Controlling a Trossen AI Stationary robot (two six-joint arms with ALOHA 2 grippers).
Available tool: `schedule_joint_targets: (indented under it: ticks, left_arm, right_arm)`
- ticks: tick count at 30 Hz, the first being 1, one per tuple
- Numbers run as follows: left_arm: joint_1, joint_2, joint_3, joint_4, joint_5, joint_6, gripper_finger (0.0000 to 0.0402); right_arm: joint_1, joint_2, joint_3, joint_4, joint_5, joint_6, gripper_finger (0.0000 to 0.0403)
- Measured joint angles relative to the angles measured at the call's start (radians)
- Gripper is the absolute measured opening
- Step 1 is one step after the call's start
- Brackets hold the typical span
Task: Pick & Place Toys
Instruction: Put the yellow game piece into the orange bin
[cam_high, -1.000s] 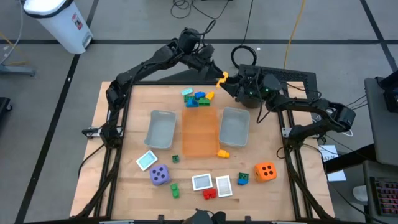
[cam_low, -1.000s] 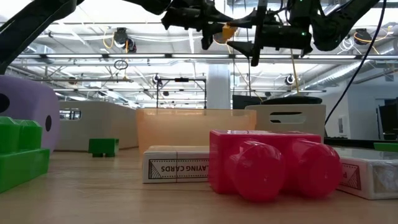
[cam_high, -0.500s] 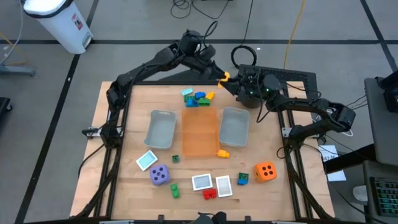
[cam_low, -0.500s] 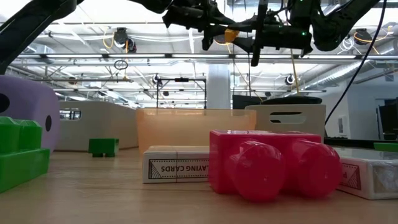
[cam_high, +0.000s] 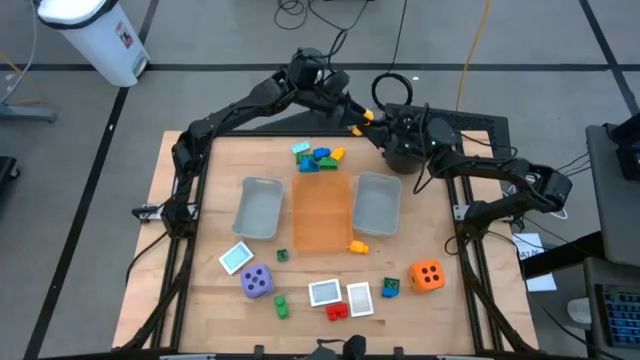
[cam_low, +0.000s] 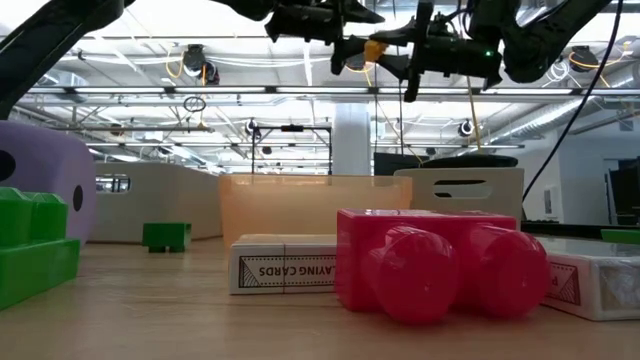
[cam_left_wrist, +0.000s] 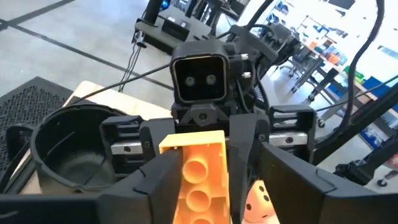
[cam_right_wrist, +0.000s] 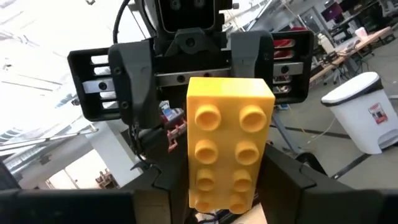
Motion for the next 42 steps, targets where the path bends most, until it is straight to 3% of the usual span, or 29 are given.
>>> schedule_joint_targets:
  ticks: [6, 12, 15, 19, 24, 30, 36, 42]
  left_arm:
    - [0.036, -0.014, 0.001, 0.062, 0.044, -0.005, 0.0245]
    - [0.111, -0.115, 0.001, 0.027, 0.083, -0.007, 0.0241]
    - [0.151, -0.160, 0.002, 0.001, 0.115, -0.008, 0.0238]
    - [0.198, -0.226, 0.002, -0.050, 0.172, -0.014, 0.0237]
    - [0.234, -0.290, 0.002, -0.082, 0.321, -0.025, 0.0233]
    - [0.221, -0.370, -0.024, -0.109, 0.443, 0.002, 0.0223]
    - [0.164, -0.444, -0.089, -0.168, 0.471, 0.096, 0.0209]
    - [0.101, -0.547, -0.272, -0.197, 0.472, 0.163, 0.0193]
  right_arm:
    - [-0.062, -0.071, -0.001, -0.027, -0.027, 0.016, 0.0137]
    - [-0.121, -0.183, 0.000, -0.134, -0.041, 0.008, 0.0137]
    - [-0.133, -0.245, 0.043, -0.300, -0.039, -0.013, 0.0137]
    - [-0.119, -0.272, 0.211, -0.649, -0.040, -0.146, 0.0137]
    - [-0.083, -0.200, 0.469, -1.010, -0.040, -0.315, 0.0137]
    - [-0.018, -0.051, 0.696, -1.258, -0.036, -0.389, 0.0137]
    - [0.097, 0.102, 0.807, -1.390, 0.029, -0.454, 0.0137]
    - [0.203, 0.215, 0.827, -1.441, 0.079, -0.469, 0.0137]
